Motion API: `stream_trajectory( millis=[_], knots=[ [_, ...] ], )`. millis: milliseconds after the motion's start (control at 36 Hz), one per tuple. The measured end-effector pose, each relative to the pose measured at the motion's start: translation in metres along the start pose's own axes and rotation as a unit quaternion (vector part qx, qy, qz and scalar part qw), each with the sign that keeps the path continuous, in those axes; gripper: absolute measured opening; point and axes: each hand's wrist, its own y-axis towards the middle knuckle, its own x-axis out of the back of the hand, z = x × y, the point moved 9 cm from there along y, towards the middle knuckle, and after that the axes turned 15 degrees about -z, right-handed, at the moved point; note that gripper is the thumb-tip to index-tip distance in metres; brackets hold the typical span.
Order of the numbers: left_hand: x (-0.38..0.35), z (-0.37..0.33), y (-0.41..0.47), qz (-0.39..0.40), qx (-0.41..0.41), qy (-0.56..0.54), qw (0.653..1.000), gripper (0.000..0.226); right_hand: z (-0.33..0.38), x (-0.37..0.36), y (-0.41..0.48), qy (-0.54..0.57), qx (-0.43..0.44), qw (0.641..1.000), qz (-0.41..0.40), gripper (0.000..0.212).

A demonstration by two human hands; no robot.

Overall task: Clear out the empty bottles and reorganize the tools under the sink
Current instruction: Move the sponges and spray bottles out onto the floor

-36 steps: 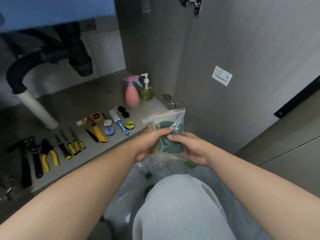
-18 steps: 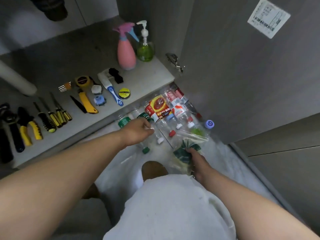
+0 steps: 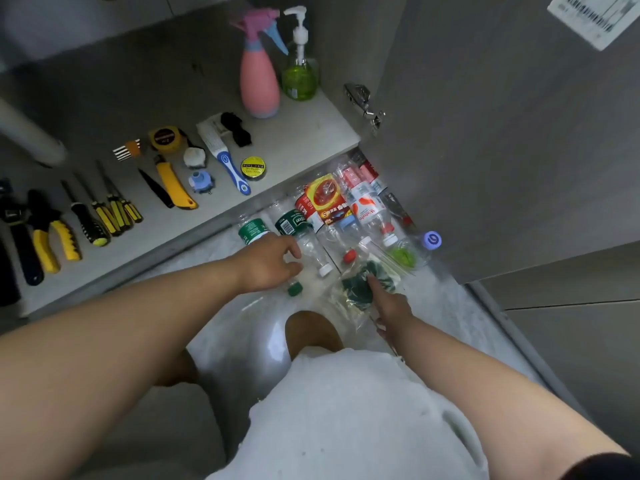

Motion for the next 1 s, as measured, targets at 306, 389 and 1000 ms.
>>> stream_trajectory(
  millis=[306, 389, 1000],
  knots=[
    [0.094, -0.018, 0.005, -0.061, -0.047, 0.015, 0.997, 0.023, 0.126, 0.003, -0.089, -0.108, 0.299, 0.948, 0.038, 0.026],
    [0.139, -0.004, 0.014, -0.129, -0.031, -0.014, 0.991, 0.022, 0.174, -0.022, -0.129, -0.163, 0.363, 0.909, 0.124, 0.030],
    [0.198, 0.114, 0.073, -0.292, 0.079, -0.281, 0.911, 0.019, 0.527, -0.152, -0.198, -0.235, 0.696, 0.659, -0.159, 0.042]
  ],
)
